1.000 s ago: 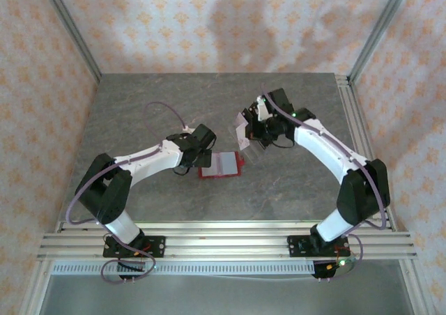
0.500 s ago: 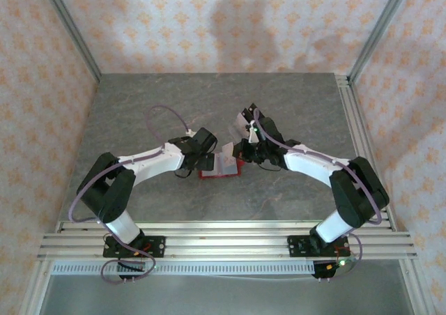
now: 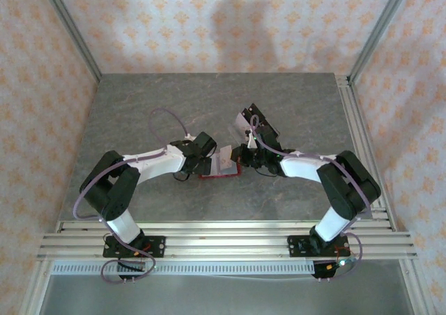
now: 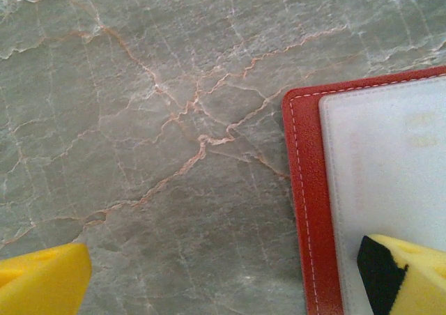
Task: Put the credit cards into the card holder
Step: Insert the credit card into the card slot.
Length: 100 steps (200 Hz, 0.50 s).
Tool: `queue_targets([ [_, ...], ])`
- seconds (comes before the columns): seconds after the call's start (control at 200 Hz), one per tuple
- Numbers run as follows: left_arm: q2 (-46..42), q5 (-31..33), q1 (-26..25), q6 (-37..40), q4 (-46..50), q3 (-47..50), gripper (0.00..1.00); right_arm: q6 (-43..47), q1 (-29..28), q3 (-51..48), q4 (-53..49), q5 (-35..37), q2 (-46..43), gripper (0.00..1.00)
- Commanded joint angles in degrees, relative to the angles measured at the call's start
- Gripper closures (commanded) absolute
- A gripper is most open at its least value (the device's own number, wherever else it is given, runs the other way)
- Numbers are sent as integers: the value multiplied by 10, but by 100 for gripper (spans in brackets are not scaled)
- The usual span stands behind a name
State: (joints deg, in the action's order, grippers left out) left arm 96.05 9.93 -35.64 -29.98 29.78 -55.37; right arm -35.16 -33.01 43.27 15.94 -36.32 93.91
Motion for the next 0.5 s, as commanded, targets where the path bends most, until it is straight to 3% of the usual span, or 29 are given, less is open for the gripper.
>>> queue_targets([
  [0.0, 5, 27, -4, -3, 21, 11, 0, -6, -2, -12, 62, -12, 8, 100],
  [0.495, 2, 36, -4, -20, 27, 16, 0, -21, -2, -51, 181, -40, 50, 100],
])
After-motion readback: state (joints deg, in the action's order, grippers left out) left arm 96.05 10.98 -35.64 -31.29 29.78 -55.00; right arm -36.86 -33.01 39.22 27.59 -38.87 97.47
